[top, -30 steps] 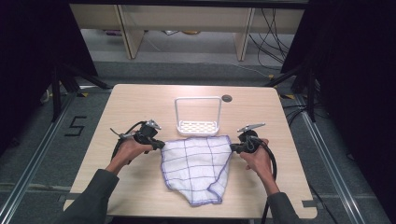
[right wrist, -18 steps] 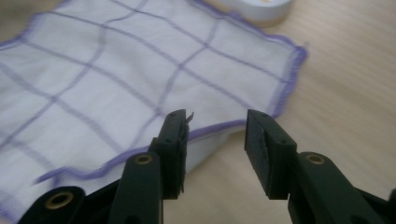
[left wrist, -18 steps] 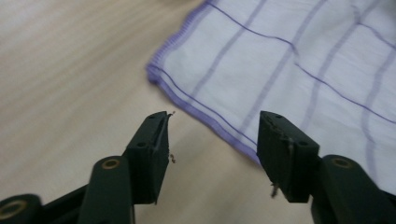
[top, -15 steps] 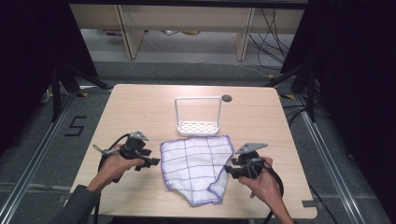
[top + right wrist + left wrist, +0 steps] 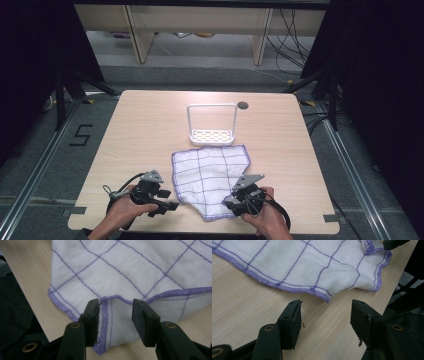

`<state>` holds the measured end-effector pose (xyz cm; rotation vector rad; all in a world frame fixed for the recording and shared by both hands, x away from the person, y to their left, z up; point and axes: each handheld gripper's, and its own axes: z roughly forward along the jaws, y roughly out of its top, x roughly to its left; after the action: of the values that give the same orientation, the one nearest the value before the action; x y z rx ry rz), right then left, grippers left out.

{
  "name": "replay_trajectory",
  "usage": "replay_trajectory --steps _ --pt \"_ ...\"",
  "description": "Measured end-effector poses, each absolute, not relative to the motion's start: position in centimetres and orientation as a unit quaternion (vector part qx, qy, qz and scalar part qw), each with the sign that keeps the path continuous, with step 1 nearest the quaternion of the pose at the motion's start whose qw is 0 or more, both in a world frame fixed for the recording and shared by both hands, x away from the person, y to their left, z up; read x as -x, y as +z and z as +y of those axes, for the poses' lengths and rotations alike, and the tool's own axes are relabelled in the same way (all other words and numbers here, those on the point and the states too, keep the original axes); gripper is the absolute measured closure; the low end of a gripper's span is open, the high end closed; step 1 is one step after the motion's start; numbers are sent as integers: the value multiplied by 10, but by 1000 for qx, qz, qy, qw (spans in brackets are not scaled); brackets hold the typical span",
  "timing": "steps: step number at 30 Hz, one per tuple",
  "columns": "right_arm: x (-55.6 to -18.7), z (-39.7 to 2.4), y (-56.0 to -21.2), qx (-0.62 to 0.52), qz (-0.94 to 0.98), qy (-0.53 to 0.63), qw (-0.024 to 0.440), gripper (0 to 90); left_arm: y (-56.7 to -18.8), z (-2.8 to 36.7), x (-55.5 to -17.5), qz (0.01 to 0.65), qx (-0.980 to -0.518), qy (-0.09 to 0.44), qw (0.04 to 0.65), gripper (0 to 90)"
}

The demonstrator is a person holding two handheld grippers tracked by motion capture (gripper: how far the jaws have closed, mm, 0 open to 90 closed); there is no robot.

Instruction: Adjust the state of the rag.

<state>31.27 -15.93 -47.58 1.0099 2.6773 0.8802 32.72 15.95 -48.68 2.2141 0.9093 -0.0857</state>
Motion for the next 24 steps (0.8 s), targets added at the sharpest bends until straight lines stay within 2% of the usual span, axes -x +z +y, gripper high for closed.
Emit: replay_trajectory --steps 5,8,9,10,11,12,13,16,22,24 --pt "-312 -153 -482 -324 900 281 74 605 -495 149 -331 359 -862 -33 357 438" --pt "-313 -151 -487 -305 910 270 78 773 -500 142 -335 356 -865 -35 351 471" --pt "-313 -151 -487 -305 910 270 78 773 -501 141 -336 351 -868 -34 351 471" --pt "-311 -152 -486 -310 907 274 83 869 -501 140 -337 351 -866 -38 354 540" --pt "-311 -153 -483 -301 909 276 81 888 -502 138 -340 346 -869 -30 354 580" --pt "-311 -153 -483 -301 909 276 81 888 -502 138 -340 346 -869 -30 354 637" --pt "-311 -154 -482 -306 906 280 87 893 -503 136 -342 340 -872 -24 351 637" --pt "-310 -158 -476 -300 907 281 86 899 -504 134 -345 328 -873 -10 360 859" --pt "-310 -180 -465 -308 890 321 100 899 -488 143 -333 298 -881 -15 368 882" --pt "-309 -193 -460 -324 883 328 92 899 -484 149 -328 296 -879 -22 374 882"
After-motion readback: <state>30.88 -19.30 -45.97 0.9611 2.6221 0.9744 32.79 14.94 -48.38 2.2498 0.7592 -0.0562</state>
